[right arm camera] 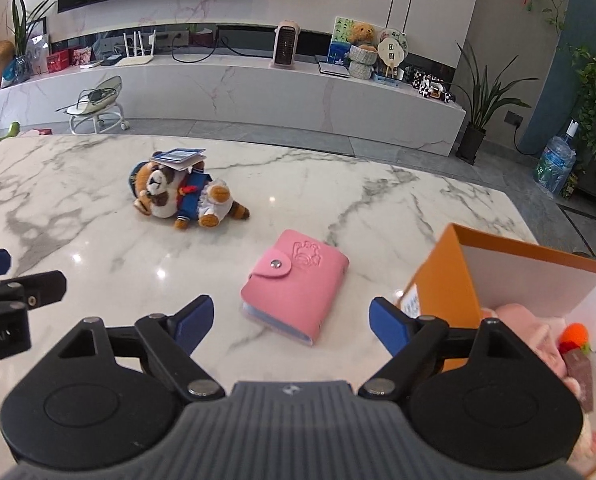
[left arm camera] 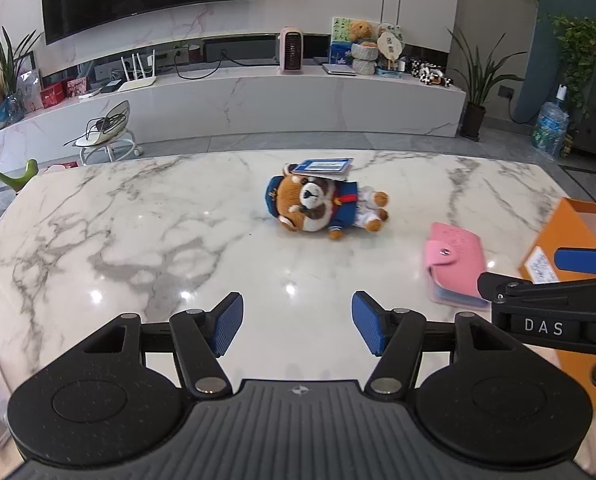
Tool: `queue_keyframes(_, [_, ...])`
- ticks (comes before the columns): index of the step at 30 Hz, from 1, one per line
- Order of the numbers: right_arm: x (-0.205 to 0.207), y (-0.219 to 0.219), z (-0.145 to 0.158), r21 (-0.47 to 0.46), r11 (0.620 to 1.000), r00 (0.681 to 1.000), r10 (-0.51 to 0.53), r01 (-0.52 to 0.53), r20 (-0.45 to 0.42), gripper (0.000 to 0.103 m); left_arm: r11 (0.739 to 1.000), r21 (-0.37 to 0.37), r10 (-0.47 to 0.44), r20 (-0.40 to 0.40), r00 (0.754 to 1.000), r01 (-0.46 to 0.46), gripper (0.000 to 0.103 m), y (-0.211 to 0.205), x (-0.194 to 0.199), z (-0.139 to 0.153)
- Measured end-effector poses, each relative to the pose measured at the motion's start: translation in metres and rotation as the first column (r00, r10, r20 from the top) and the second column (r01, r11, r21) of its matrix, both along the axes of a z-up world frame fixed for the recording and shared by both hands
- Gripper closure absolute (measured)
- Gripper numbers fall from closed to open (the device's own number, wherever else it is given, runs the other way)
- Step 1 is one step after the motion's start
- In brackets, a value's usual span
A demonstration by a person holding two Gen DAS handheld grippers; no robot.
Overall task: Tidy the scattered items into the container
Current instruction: 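Reach the left tool to the plush bear while the right tool reaches the pink wallet, then close the left tool on the bear while the right tool grasps the pink wallet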
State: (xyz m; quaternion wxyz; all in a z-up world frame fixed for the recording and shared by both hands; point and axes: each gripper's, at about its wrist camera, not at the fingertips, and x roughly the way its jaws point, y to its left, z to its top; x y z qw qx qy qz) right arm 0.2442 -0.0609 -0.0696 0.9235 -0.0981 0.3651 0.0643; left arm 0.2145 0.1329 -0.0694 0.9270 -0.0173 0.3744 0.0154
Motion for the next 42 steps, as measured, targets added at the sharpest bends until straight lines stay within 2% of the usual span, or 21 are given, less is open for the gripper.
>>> queue_keyframes(11, [0.062, 0.011, -0.052, -0.032, 0.999, 0.997, -0.038, 0.036, -0.062, 0.009, 1.0, 0.005, -0.024, -0.051, 0.998, 0.025, 0.03, 0.006, 0.043, -0.038])
queue_keyframes(19, [0.088, 0.0, -0.08, 0.001, 0.996, 0.991, -0.085, 0.086, -0.101, 0.003, 0.999, 0.009, -0.039, -0.035, 0.999, 0.039, 0.025, 0.003, 0.068, -0.055])
queue_keyframes(22, [0.091, -0.005, -0.083, 0.063, 0.994, 0.991, -0.087, 0.094, -0.1, 0.005, 0.999, 0.002, -0.034, -0.022, 0.999, 0.034, 0.024, 0.001, 0.078, -0.059])
queue_keyframes(25, [0.093, -0.006, -0.083, 0.1, 0.992, 0.994, -0.062, 0.071, -0.086, 0.015, 1.0, -0.002, -0.029, 0.0, 1.0, 0.029, 0.024, 0.0, 0.086, -0.059])
queue_keyframes(31, [0.102, 0.001, -0.08, 0.117, 0.992, 0.996, -0.039, 0.048, -0.075, 0.017, 0.999, 0.016, -0.033, 0.052, 0.998, 0.033, 0.023, -0.004, 0.102, -0.051])
queue_keyframes(34, [0.106, 0.005, -0.072, 0.132, 0.99, 0.999, -0.033, 0.038, -0.042, 0.017, 0.999, 0.024, -0.031, 0.082, 0.996, 0.03, 0.022, -0.003, 0.111, -0.045])
queue_keyframes(39, [0.114, 0.009, -0.062, 0.152, 0.988, 1.0, -0.024, 0.025, -0.007, 0.017, 1.0, 0.001, 0.0, 0.128, 0.992, 0.0, 0.016, 0.005, 0.129, -0.04])
queue_keyframes(42, [0.118, 0.01, -0.058, 0.159, 0.987, 1.0, -0.023, 0.021, 0.014, 0.017, 1.0, -0.016, 0.008, 0.128, 0.992, -0.006, 0.015, 0.01, 0.14, -0.045])
